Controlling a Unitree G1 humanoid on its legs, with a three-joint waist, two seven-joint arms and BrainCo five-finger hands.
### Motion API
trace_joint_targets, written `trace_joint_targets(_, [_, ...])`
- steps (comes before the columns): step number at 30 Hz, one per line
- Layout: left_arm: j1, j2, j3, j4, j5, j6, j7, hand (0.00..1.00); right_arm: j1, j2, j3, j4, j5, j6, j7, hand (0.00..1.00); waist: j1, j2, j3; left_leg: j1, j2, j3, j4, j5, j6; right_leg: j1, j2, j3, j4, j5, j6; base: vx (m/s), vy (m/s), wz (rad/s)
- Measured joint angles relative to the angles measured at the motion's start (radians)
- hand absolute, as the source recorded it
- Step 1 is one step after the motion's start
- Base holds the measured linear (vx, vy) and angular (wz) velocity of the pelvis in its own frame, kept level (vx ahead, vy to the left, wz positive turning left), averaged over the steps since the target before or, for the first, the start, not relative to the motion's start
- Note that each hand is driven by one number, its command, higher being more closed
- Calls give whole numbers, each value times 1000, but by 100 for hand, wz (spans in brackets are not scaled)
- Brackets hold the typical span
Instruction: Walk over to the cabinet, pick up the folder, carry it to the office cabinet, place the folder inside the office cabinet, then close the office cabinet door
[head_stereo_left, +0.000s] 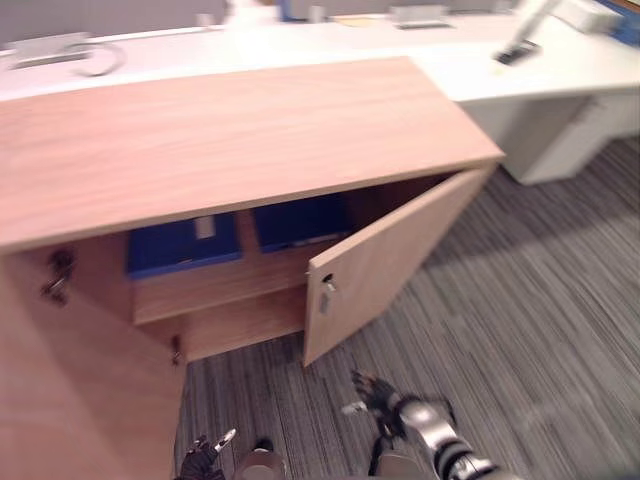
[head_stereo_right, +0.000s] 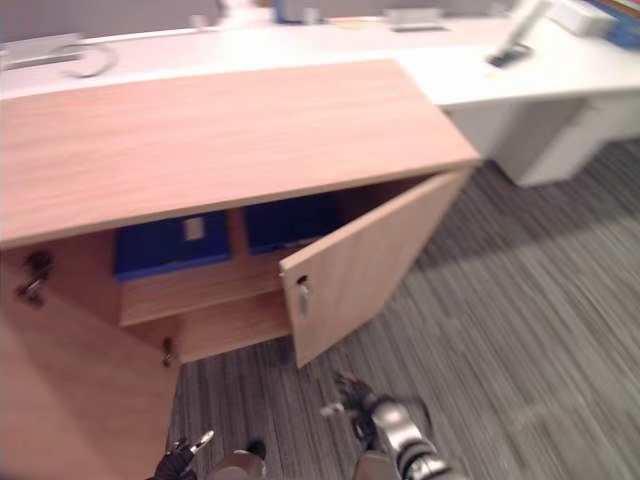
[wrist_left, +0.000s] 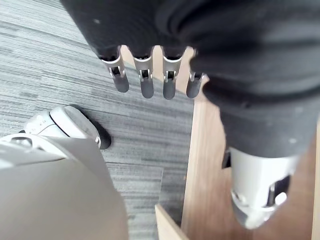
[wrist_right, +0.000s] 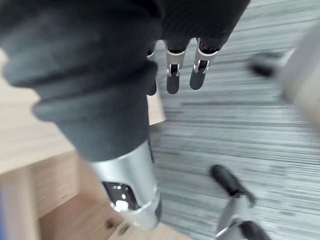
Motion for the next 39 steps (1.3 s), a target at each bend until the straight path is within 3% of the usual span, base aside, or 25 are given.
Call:
trace_joint_targets(3, [25,-59,69,4,15,9,4,0,51,-29,-225,102,79,3,-77,0,10,67,-33,-26,47,-83,-47,53,-27,65,28,-157,-46,-16,-17,16,-228,144])
trace_joint_targets(6, [42,-87,122,1,-26,9,9,0,84,-3,-346,96,107,5,-119,0,12,76,-44,-48,73,-79,-82,118,-41,130,52,-276,-91,-4,-37,35,-153,106])
trace_joint_targets(8, [44,-95,153,-10,-57,10,10,0,84,10,-349,88,106,9,-135,0,20,66,-40,-66,78,-70,-86,154,-43,158,65,-338,-102,-1,-47,-2,-120,99])
trace_joint_targets(10, [52,-95,153,-39,-84,8,15,0,80,31,-407,76,102,10,-139,0,15,51,-31,-107,66,51,-83,218,-3,175,61,-413,-107,-2,-58,-46,-81,116])
trace_joint_targets(11, [47,-98,151,-41,-93,8,19,0,70,38,-457,74,89,12,-143,0,11,51,-26,-123,74,208,-107,266,43,183,56,-464,-112,3,-73,-60,26,101])
trace_joint_targets(12, [39,-91,155,-39,-101,8,20,0,54,51,-478,74,71,13,-145,0,15,41,-13,-146,107,433,-52,211,94,182,51,-498,-113,4,-84,-62,54,86])
trace_joint_targets(14, [42,-73,151,-24,-101,22,20,0,48,69,-518,62,70,12,-145,0,13,34,-3,-210,191,712,172,111,135,191,33,-534,-102,3,-85,-61,47,55])
trace_joint_targets(16, [57,-79,140,-15,-98,30,18,0,67,61,-544,39,73,16,-146,0,9,53,-13,-194,211,869,314,61,142,228,5,-583,-94,-12,-73,14,115,81])
trace_joint_targets(17, [56,-81,128,-6,-87,33,16,0,72,53,-549,25,73,14,-146,0,-5,85,-14,-188,186,894,245,50,141,229,11,-612,-82,-28,-48,43,153,106])
trace_joint_targets(18, [49,-72,128,-4,-87,35,14,0,69,56,-568,26,75,15,-147,0,-11,75,-10,-188,150,875,191,77,148,225,3,-617,-86,-29,-48,3,123,150])
trace_joint_targets(19, [41,-65,127,-2,-88,39,10,0,67,60,-586,37,86,18,-147,0,-23,55,-10,-168,80,853,55,128,170,223,-1,-618,-119,-29,-63,-22,72,170])
trace_joint_targets(20, [28,-63,137,6,-89,46,10,0,73,66,-600,39,107,23,-149,0,-33,48,-7,-148,60,921,1,121,175,242,-16,-640,-158,1,-71,-21,60,164])
trace_joint_targets(21, [29,-66,144,6,-88,49,10,0,70,65,-613,38,114,23,-150,0,-34,53,-2,-143,68,971,7,123,182,258,-23,-671,-157,11,-52,44,55,142])
trace_joint_targets(22, [34,-75,152,11,-89,53,11,0,69,59,-622,37,122,23,-154,0,-35,66,11,-114,53,986,-26,174,188,298,-41,-711,-143,9,-35,87,94,94])
trace_joint_targets(24, [42,-77,143,12,-88,54,10,0,62,68,-619,33,152,21,-154,0,-34,69,5,-33,-25,941,-201,251,183,330,-48,-720,-169,5,-50,110,117,73])
trace_joint_targets(26, [30,-67,107,15,-88,57,7,0,57,74,-619,24,153,22,-154,0,-40,75,-1,-31,-53,892,-254,278,181,342,-47,-758,-176,3,-46,68,70,67])
trace_joint_targets(32, [20,-64,94,-1,-110,56,-1,0,67,73,-625,19,151,29,-155,0,-43,74,-3,-30,-88,811,-254,281,186,403,-38,-832,-199,3,-49,34,-21,46])
trace_joint_targets(39, [9,-65,155,-193,-74,60,15,0,83,75,-670,17,148,35,-154,0,-49,62,3,2,-98,780,-254,261,184,432,-48,-823,-160,5,-104,68,-20,16])
